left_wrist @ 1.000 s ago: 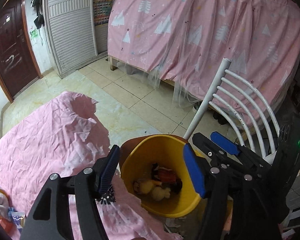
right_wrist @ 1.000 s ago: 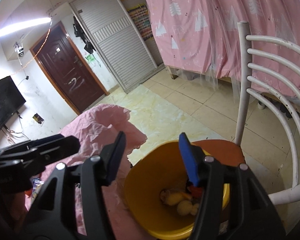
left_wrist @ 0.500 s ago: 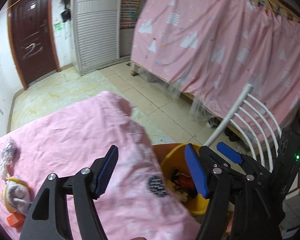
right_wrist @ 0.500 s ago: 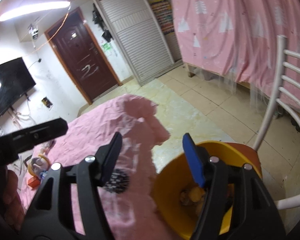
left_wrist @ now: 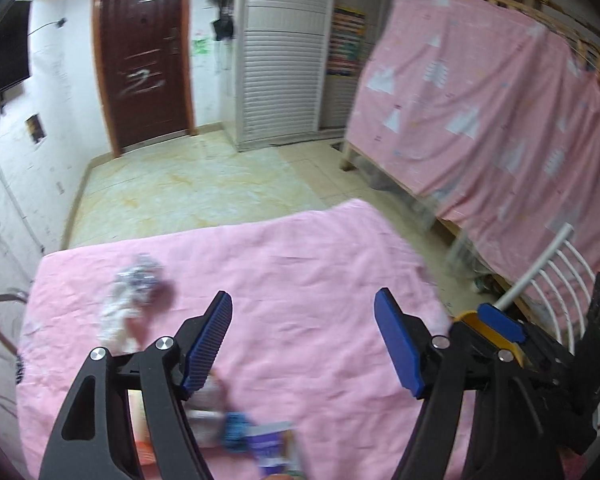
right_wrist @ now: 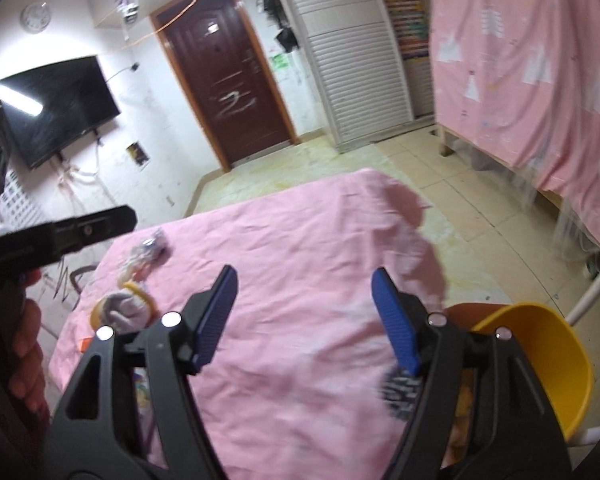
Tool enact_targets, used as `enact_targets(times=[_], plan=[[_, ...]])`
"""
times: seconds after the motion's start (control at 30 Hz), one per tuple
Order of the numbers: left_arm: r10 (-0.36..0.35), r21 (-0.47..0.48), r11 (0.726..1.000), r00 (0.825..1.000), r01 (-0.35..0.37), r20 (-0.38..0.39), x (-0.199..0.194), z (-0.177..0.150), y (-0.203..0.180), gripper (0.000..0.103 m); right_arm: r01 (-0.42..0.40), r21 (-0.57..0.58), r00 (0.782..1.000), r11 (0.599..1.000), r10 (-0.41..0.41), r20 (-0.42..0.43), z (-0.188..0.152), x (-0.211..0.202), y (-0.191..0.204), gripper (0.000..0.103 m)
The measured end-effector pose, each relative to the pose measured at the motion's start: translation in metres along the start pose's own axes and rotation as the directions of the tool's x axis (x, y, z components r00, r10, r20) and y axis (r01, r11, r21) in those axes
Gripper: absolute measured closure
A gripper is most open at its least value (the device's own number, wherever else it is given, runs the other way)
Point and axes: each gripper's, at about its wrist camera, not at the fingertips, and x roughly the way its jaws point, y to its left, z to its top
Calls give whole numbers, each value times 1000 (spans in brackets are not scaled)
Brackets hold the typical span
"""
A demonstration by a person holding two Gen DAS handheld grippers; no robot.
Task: Collect trash
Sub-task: 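Move both open tools back over the bed, then grasp the white tissue with the left tool while the right tool grasps the grey sock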
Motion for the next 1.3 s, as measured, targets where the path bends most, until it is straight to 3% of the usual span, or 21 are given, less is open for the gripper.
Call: enact_targets(times=[0.23,0.33,0.5,0.93,1.2,1.3], plan=[[75,-71,995,997,-76,-6,-1,0,75,38,-74,-85,996,994,69,-56,0,27,55,36],[107,-97,989,994,-109,-20,2,-2,105,38,-100,-124,992,987,91,-83,-3,38,77,29],[126,-122,984,992,-128,-29,6,-8,137,38,-139,-162,985,977,120,-125,-8,56,104,28],[106,-172,978,990,-120,-89,43,-25,183,38,-274,-245,943,930,211,-256,-28,85,168,23],[93,-191,974,984,-121,-151,78,-32,198,38,-291,-295,929,910,194,-316,-39,101,188,23],[81,-205,972,982,-116,-168,90,-35,203,38,-290,-305,925,907,184,-334,-42,108,190,32]])
